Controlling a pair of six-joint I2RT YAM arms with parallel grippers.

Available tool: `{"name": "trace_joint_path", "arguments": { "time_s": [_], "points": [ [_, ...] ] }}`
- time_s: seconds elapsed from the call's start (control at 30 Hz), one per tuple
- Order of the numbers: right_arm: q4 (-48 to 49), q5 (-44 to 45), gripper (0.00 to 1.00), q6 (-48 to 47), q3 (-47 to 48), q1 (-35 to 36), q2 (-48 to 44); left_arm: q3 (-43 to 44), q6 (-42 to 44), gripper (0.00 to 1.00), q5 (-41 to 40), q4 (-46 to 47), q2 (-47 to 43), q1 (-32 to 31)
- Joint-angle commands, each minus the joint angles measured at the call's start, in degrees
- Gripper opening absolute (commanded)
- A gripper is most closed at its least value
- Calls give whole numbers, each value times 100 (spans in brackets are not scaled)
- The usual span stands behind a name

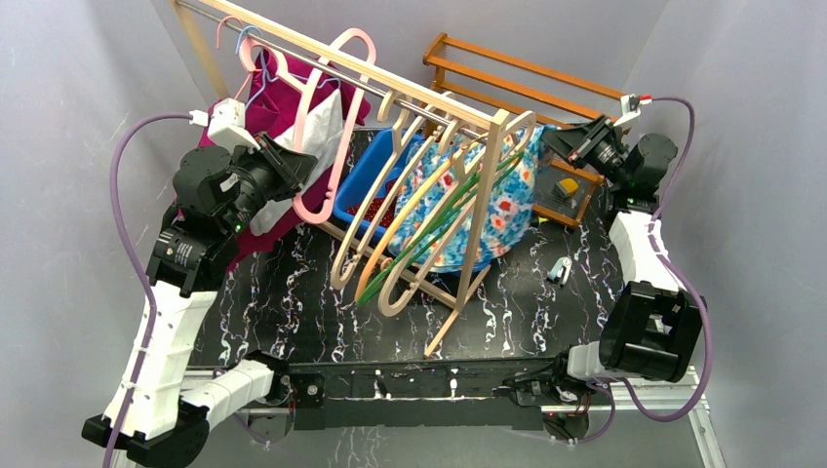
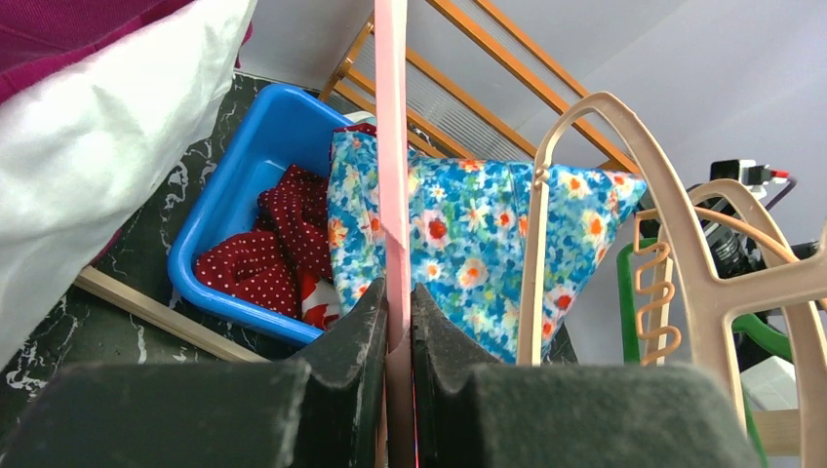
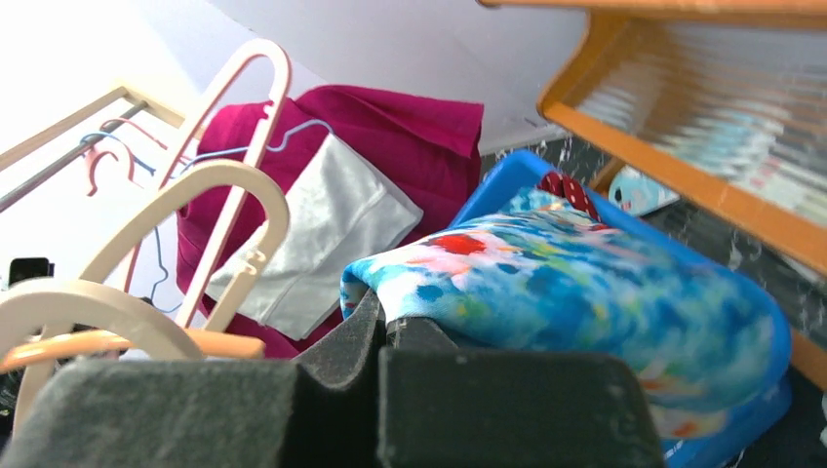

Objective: Remove the skirt from the hanger
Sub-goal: Place the skirt in the bin.

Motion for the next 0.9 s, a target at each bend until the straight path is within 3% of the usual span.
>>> {"name": "trace_joint_path", "arguments": {
  "time_s": [0.0,0.27,0.47,0.63,0.87],
  "points": [
    [-109,94,0,-199,912,-23,9,-24,-62,0,175,434,-259,36],
    [-538,-221,0,-513,2714,212,721,-224,-165,0,317,528,-403,36],
    [-208,-331,0,37,3569,883,1554,-196,-174,0,383,494,-479,39],
    [-202,-97,0,-130,3160,1617,1708,-159,-164,0,332,428,-508,41],
    [161,43,0,-166,1423,1734,1327,-236,-232,0,352,412,-544,40]
  ]
}}
